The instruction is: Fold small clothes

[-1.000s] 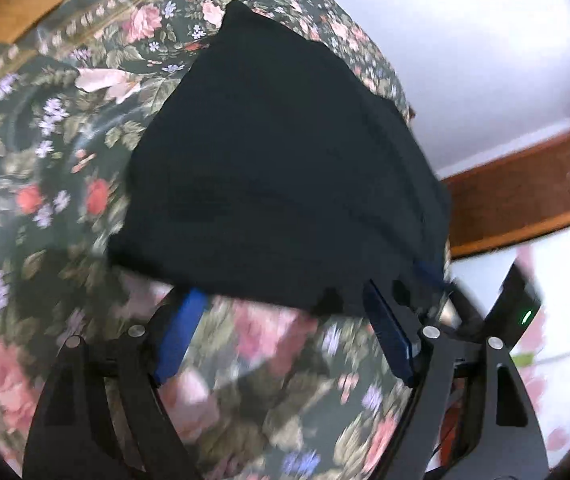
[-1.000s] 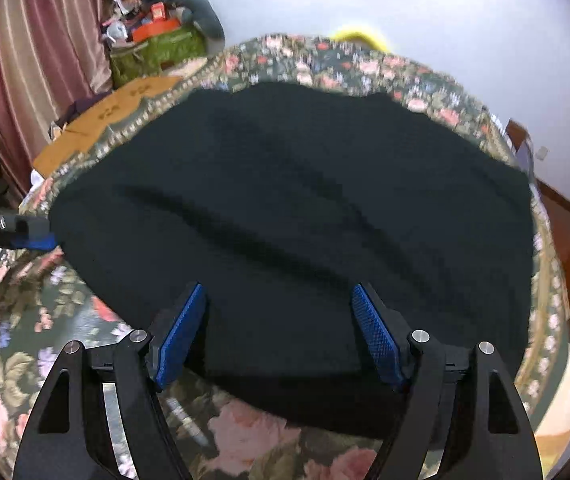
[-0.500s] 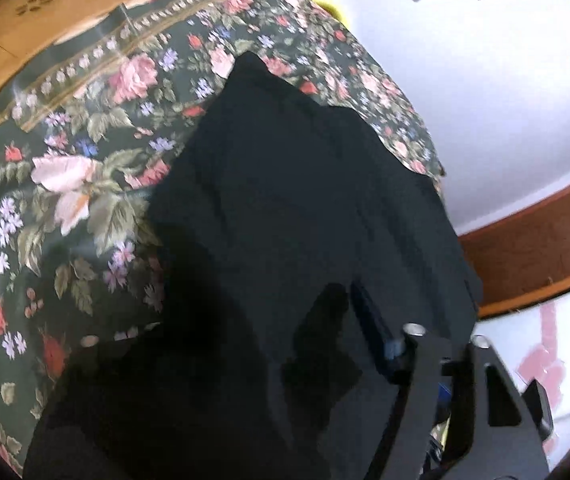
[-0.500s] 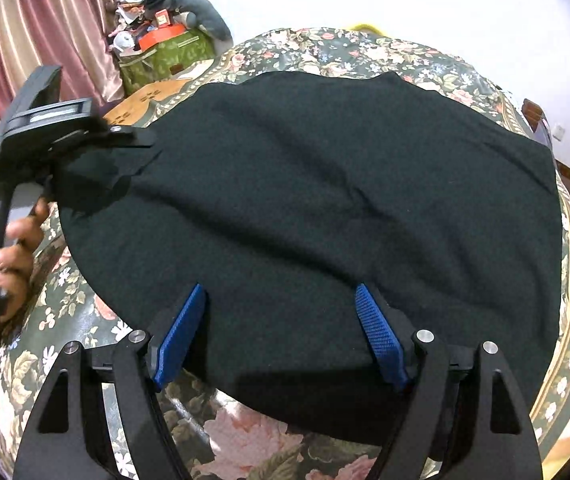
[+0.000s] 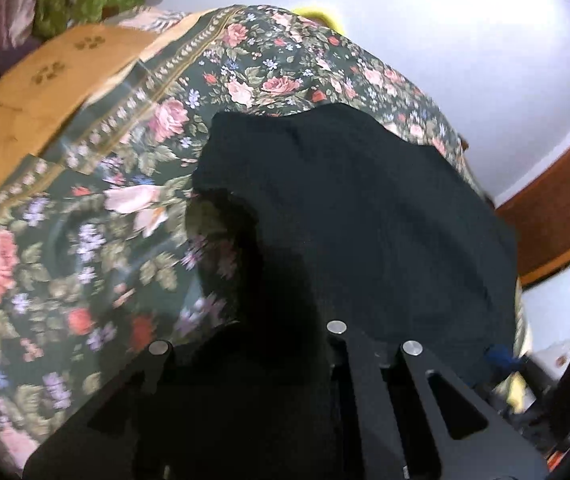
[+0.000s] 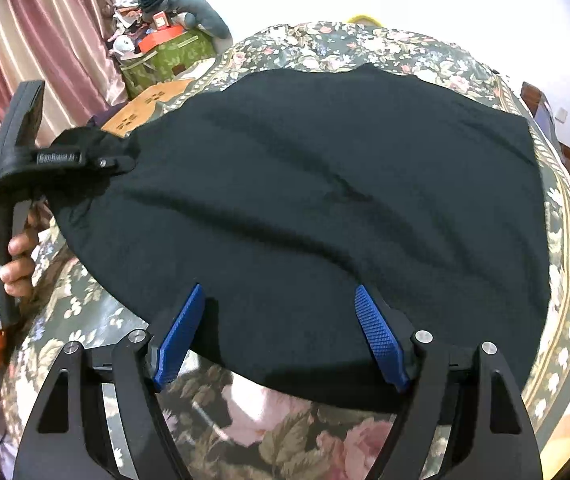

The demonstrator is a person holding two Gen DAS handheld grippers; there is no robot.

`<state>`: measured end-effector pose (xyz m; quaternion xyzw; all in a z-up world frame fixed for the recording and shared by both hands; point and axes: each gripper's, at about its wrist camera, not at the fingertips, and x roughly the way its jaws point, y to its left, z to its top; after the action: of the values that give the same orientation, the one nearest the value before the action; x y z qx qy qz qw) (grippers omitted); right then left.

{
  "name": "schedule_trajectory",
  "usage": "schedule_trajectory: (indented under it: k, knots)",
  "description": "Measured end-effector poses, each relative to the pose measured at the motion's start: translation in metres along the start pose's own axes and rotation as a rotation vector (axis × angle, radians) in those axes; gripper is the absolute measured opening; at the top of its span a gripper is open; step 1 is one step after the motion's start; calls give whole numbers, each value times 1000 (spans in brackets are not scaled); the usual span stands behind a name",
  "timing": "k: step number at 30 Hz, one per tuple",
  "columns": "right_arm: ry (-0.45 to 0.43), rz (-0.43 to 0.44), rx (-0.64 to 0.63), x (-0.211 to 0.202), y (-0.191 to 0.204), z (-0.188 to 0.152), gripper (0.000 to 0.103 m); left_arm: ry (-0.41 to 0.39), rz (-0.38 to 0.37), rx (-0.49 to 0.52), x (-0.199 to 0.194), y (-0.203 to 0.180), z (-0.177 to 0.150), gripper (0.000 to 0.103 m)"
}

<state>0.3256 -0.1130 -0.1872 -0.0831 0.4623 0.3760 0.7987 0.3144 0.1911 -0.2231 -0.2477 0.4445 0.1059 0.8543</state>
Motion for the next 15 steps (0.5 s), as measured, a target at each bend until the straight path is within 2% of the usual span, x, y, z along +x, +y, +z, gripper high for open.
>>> schedule_trajectory:
  k: [2,6,8,10,11,13,15]
  knots:
    - [-9,0,-1,-6,2,-2,75,6,14,18,-13,2,-12,9]
    - [-26,-1,13,-17,1,-9,75,77,-7,-32,-26,8,-41,10]
    - [-27,-8,27,-22,-3,-13,75,98,-3,-6,-32,3,-57,10]
    - [-27,-17,49,-29,-8,-22,75,87,22,47,-44,-3,-72,13]
    - [-26,-21,59,-32,-10,-26,75,82,36,69,-48,-6,-76,16]
    - [-26,-35,86,-40,-17,-35,75,82,66,117,-58,-8,-82,37]
    - [-31,-37,129,-49,-27,-44,75,62,92,139,-71,-2,-83,52]
